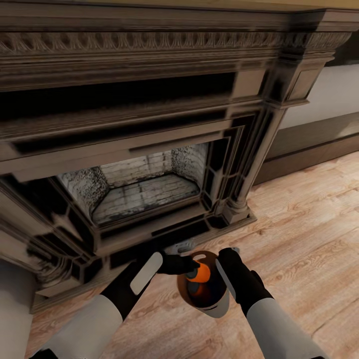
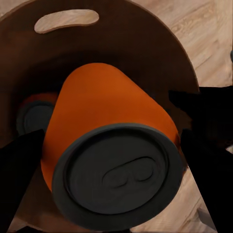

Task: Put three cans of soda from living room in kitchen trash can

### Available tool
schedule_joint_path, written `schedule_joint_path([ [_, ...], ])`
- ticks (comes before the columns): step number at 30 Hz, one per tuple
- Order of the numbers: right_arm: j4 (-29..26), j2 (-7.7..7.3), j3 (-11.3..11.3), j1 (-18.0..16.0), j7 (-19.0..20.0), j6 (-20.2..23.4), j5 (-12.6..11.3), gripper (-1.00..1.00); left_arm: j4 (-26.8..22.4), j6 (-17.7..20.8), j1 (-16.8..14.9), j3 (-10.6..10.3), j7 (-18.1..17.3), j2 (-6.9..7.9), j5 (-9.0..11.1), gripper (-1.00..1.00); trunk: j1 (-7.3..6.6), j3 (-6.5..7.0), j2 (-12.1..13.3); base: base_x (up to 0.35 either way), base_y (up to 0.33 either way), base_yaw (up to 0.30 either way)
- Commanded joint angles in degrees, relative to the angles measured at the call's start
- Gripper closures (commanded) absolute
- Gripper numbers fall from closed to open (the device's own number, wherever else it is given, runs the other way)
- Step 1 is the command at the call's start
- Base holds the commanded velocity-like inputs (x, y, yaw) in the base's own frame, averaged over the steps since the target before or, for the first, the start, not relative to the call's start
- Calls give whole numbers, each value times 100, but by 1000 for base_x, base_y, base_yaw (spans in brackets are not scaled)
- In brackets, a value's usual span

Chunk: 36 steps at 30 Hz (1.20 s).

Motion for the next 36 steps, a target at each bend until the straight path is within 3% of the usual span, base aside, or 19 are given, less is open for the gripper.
schedule_joint_path([
  [1,-1,3,0,-2,30,0,-47,100,135,-100,-1,-1,-14,0,31,100,0,1,0,0,0,0],
  [15,-3,57,14,-39,30,0,-48,100,685,-534,-9,-41,-101,-16,-2,100,0,1,0,0,0,0],
  [21,-3,81,202,-44,30,0,-60,100,791,-773,-10,-65,-206,-21,-3,100,0,1,0,0,0,0],
  [31,-3,118,282,-45,30,0,-74,100,987,-1026,-10,-231,-241,-40,-3,100,0,1,0,0,0,0],
  [32,-3,122,283,-45,30,0,-74,100,991,-1031,-10,-233,-241,-42,-3,-100,0,1,0,0,0,0],
  [36,-3,141,285,-45,30,0,-74,100,1046,-1131,-10,-246,-242,-54,-8,-100,0,1,0,0,0,0],
])
